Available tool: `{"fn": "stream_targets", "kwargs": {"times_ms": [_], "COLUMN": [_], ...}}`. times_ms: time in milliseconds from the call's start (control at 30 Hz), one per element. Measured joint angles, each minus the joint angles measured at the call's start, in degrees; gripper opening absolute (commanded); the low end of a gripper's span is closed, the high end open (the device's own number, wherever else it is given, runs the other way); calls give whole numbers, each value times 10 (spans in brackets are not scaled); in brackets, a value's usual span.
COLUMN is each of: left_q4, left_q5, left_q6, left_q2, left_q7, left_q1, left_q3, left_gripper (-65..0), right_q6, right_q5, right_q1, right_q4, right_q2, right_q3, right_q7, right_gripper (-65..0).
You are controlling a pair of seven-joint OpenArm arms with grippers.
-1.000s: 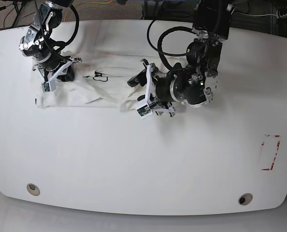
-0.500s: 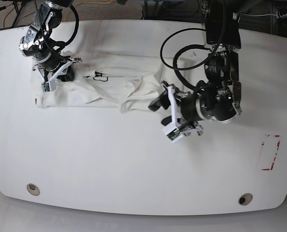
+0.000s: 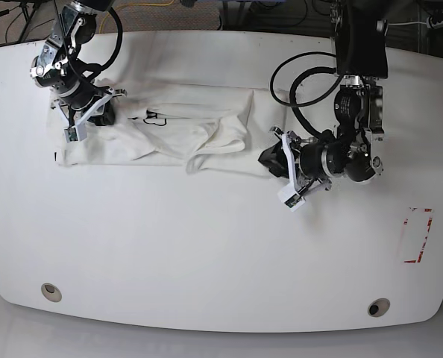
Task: Layout the t-shirt on the table in an organized manner, then fold the t-shirt properly
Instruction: 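Drag the pinched end with the left gripper toward the shirt's middle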
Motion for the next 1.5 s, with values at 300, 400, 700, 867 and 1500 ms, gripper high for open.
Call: {"fn": "stream_targets", "kwargs": {"times_ms": [300,400,700,867,1500], "left_q4": [-45,-30,65,84,108], "left_q5": [-3,-3,-11,-6,71], "left_q6": [0,0,0,0,0], "left_q2": [-2,-1,-4,-5,-63], "left_q7": [-1,0,27,85,35], "left_q1": [-29,-26,-27,-25,-25], "left_q3": [88,142,264,307,184], "left_gripper": [-526,-525,-525,-525,-525], "right_q6": [0,0,0,0,0], "right_q5": [0,0,0,0,-1], "right_q1": [0,0,0,2,8], "right_q4": [0,0,0,0,0], "right_q2": [0,0,0,0,-2], "right_q3": [0,0,0,0,-2], "right_q7": [0,0,0,0,0], "right_gripper": [-563,-563,-563,-563,-563]}}
